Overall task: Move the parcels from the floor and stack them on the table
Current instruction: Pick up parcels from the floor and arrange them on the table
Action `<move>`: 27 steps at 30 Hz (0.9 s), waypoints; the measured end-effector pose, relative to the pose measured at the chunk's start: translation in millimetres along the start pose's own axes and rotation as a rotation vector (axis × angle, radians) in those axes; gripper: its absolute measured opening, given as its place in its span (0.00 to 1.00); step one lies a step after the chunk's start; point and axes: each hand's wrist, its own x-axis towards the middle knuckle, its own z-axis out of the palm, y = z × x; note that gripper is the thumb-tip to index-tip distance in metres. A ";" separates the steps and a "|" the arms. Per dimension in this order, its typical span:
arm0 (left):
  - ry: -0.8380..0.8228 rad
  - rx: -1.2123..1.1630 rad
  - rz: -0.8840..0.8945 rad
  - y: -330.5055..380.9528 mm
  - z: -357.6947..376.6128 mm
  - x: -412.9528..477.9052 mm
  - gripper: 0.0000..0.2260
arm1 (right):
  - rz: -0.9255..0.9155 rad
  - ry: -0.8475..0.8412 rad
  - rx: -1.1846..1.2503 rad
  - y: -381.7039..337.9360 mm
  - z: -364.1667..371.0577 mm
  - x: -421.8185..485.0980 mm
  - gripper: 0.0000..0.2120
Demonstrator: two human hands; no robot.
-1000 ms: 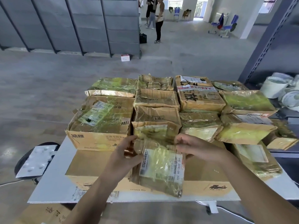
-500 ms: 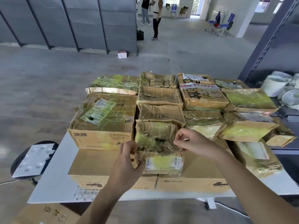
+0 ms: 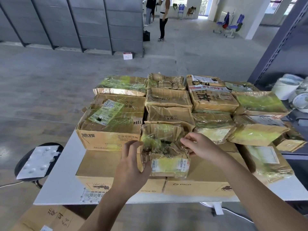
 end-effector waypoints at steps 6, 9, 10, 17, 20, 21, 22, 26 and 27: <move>-0.038 0.107 0.092 -5.5 -3.4 2.7 0.21 | 0.016 0.095 -0.172 -5.8 8.0 -1.4 0.12; -0.055 0.066 0.092 -7.1 -4.9 2.6 0.22 | 0.001 0.171 -0.197 -9.4 11.3 -3.2 0.09; -0.064 0.044 0.091 -8.1 -5.1 2.7 0.22 | -0.005 0.207 -0.198 -10.2 12.5 -4.2 0.09; -0.120 -0.083 0.026 -15.3 -14.4 3.7 0.23 | -0.103 0.416 -0.290 -17.9 31.9 -17.7 0.06; -0.144 -0.092 -0.009 -18.1 -22.4 2.3 0.23 | -0.187 0.499 -0.416 -25.6 44.0 -23.8 0.05; -0.141 -0.092 -0.019 -18.1 -25.3 0.5 0.22 | -0.207 0.508 -0.453 -28.8 47.8 -26.0 0.05; -0.132 -0.094 -0.031 -18.0 -28.2 -2.2 0.22 | -0.228 0.507 -0.473 -32.2 51.5 -28.5 0.05; -0.088 -0.088 -0.063 -13.5 -43.8 -19.0 0.22 | -0.326 0.493 -0.477 -47.7 64.7 -39.8 0.07; -0.069 -0.079 -0.065 -11.9 -48.8 -24.7 0.22 | -0.355 0.482 -0.475 -52.3 67.7 -43.4 0.07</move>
